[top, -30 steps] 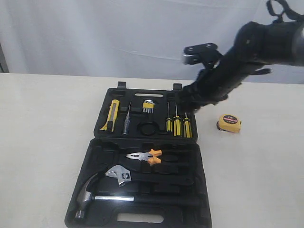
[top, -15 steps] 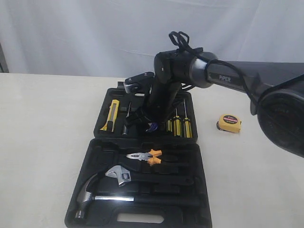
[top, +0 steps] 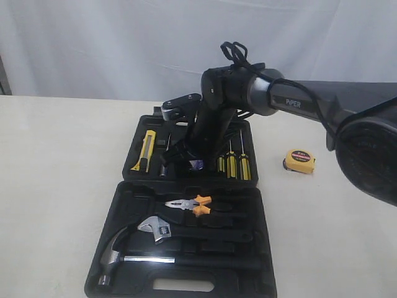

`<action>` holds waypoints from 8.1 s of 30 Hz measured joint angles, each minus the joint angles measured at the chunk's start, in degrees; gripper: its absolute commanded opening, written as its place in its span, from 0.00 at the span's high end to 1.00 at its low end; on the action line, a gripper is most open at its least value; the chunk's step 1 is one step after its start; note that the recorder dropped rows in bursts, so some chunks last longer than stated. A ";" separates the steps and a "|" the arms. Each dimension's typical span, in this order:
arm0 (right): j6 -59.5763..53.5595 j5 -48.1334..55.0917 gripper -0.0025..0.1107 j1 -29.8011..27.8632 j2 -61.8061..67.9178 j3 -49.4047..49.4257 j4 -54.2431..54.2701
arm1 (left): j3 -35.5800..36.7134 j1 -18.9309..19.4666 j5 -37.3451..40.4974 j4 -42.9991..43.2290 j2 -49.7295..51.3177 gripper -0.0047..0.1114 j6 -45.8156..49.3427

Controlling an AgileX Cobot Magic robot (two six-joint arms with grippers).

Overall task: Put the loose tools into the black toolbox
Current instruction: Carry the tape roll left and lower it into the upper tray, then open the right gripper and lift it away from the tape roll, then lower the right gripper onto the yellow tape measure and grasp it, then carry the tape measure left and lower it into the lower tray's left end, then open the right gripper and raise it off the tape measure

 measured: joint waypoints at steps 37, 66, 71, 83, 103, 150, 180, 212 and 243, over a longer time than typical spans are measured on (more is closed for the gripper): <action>0.39 0.86 0.98 0.00 -0.13 -0.38 -1.95 | 0.00 0.00 0.00 0.00 0.00 0.96 0.00; 0.13 13.33 0.98 -5.82 -18.90 -3.96 -9.35 | 0.00 0.00 0.00 0.00 0.00 0.96 0.00; 0.13 17.54 0.97 -14.50 -19.36 -3.81 -8.77 | 0.00 0.00 0.00 0.00 0.00 0.96 0.00; 0.23 16.93 0.27 -29.66 -10.93 0.16 -0.66 | 0.00 0.00 0.00 0.00 0.00 0.96 0.00; 8.70 5.61 0.31 -26.11 -0.08 0.42 -4.29 | 0.00 0.00 0.00 0.00 0.00 0.96 0.00; 8.77 11.24 0.98 11.89 -13.14 0.90 -1.60 | 0.00 0.00 0.00 0.00 0.00 0.96 0.00; 38.58 -9.10 0.98 16.07 -2.62 6.41 -5.44 | 0.00 0.00 0.00 0.00 0.00 0.96 0.00; 33.10 -2.51 0.24 16.63 -4.91 6.42 -5.07 | 0.00 0.00 0.00 0.00 0.00 0.96 0.00; 24.58 -7.04 0.96 16.83 -3.05 5.99 -1.47 | 0.00 0.00 0.00 0.00 0.00 0.96 0.00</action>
